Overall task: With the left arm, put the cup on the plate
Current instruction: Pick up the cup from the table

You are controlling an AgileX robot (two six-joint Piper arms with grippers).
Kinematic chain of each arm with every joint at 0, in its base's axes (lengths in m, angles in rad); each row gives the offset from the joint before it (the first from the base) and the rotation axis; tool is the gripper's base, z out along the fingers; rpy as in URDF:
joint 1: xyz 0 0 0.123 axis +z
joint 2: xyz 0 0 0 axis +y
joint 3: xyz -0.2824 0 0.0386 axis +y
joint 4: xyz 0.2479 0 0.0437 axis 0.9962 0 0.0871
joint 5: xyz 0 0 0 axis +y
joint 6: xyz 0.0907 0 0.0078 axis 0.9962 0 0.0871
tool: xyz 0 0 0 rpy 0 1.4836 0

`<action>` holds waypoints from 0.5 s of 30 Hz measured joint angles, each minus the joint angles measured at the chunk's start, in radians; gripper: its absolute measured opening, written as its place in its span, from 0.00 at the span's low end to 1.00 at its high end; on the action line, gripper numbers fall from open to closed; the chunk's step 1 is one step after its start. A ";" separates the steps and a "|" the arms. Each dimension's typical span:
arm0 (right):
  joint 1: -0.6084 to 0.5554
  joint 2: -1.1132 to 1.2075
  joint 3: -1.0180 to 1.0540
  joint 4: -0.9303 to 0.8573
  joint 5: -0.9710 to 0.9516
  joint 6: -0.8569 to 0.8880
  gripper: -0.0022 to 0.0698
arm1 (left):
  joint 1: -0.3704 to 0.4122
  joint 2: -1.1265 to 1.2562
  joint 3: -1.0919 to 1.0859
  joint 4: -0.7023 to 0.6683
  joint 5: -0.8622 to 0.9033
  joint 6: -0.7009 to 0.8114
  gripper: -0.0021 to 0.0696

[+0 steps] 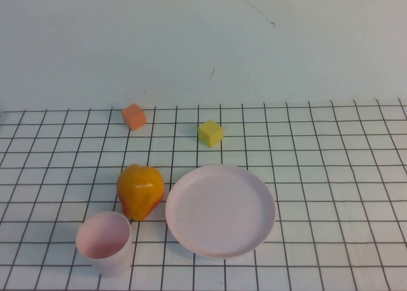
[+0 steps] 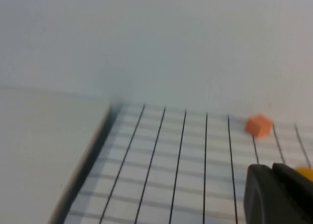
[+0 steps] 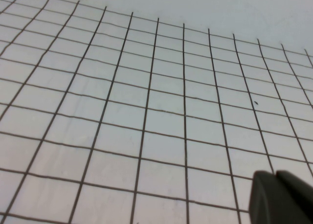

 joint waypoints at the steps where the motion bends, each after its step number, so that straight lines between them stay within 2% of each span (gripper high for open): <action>1: 0.000 0.000 0.000 0.000 0.000 0.000 0.03 | 0.000 0.024 -0.017 -0.032 0.056 0.050 0.03; 6: 0.000 0.000 0.000 0.000 0.000 0.000 0.03 | 0.000 0.126 -0.031 -0.325 0.203 0.250 0.03; 9: 0.000 0.000 0.000 0.000 0.000 0.000 0.03 | 0.000 0.158 -0.020 -0.548 0.164 0.350 0.03; 15: 0.000 0.000 0.000 0.000 0.000 0.000 0.03 | 0.000 0.253 -0.011 -0.823 0.057 0.520 0.04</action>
